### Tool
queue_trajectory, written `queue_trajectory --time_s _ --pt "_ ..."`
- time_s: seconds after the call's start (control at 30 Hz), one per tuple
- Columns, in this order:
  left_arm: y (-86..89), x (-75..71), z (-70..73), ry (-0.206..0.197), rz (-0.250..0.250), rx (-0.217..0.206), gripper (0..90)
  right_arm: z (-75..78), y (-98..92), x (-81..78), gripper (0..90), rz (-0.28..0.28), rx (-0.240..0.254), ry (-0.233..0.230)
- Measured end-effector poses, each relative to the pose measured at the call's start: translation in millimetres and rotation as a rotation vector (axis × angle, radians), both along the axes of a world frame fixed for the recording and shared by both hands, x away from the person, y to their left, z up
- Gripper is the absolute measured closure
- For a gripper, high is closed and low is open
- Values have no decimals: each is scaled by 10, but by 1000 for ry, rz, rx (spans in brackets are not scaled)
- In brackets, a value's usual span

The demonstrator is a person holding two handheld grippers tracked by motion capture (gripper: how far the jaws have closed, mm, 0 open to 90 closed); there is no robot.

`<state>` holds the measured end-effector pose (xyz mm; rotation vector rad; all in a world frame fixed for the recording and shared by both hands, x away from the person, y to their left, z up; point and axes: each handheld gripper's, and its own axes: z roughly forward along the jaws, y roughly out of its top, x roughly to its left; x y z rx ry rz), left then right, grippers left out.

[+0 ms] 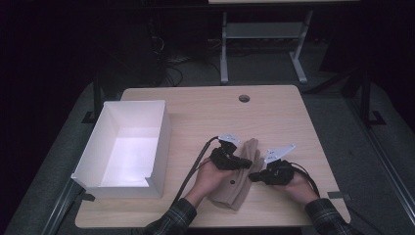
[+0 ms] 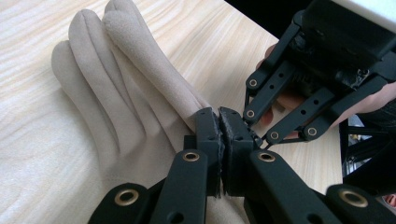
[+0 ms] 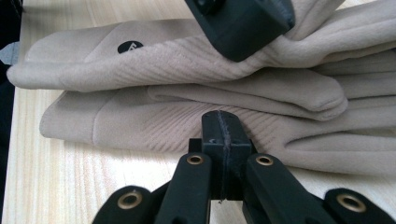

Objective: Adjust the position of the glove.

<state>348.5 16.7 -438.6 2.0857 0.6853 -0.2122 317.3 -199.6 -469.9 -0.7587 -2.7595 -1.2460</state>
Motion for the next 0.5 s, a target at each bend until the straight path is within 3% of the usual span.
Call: queue_trajectory --time_s 0.4,0.5 --pt "-70 -50 -34 7 -14 -8 870 -18 -61 3 900 -24 3 13" --pt "-80 -44 -49 10 -19 -15 833 -19 -72 7 899 -24 3 16"
